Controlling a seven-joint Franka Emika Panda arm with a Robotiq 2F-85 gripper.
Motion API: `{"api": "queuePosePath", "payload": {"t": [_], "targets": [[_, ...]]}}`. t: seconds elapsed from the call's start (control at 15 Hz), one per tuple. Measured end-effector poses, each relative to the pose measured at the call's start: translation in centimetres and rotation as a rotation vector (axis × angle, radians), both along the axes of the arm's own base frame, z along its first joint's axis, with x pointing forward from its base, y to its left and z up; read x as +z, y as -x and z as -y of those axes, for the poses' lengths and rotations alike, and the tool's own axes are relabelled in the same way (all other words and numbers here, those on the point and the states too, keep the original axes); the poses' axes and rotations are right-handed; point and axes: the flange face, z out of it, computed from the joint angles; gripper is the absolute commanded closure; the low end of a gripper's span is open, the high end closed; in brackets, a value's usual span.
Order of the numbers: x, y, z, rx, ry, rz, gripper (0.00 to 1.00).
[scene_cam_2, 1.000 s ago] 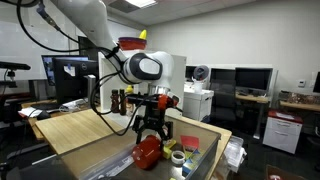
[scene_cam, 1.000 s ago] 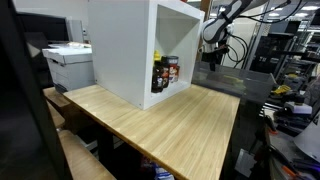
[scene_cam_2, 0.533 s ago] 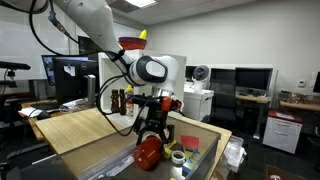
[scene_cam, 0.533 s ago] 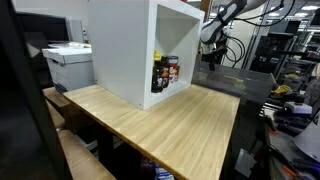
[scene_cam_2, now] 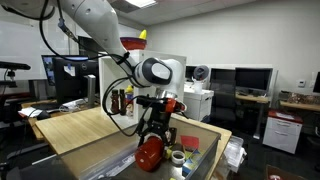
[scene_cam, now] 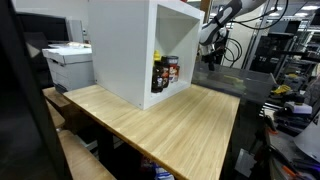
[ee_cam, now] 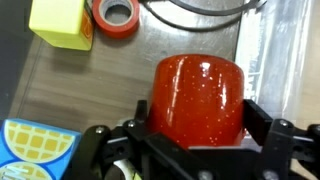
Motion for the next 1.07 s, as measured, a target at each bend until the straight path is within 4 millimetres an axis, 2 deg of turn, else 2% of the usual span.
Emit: {"api": "queuePosePath", "payload": {"t": [0.33,0.67,1.07], "targets": [[0.1,-0.5,0.3,0.006,0.014,0.005,0.33],[0.2,-0.6,0.9,-0.021,0.102,0.041,0.33],[0.8,0.9,0.4,-0.065,0.213,0.14,0.33]]}}
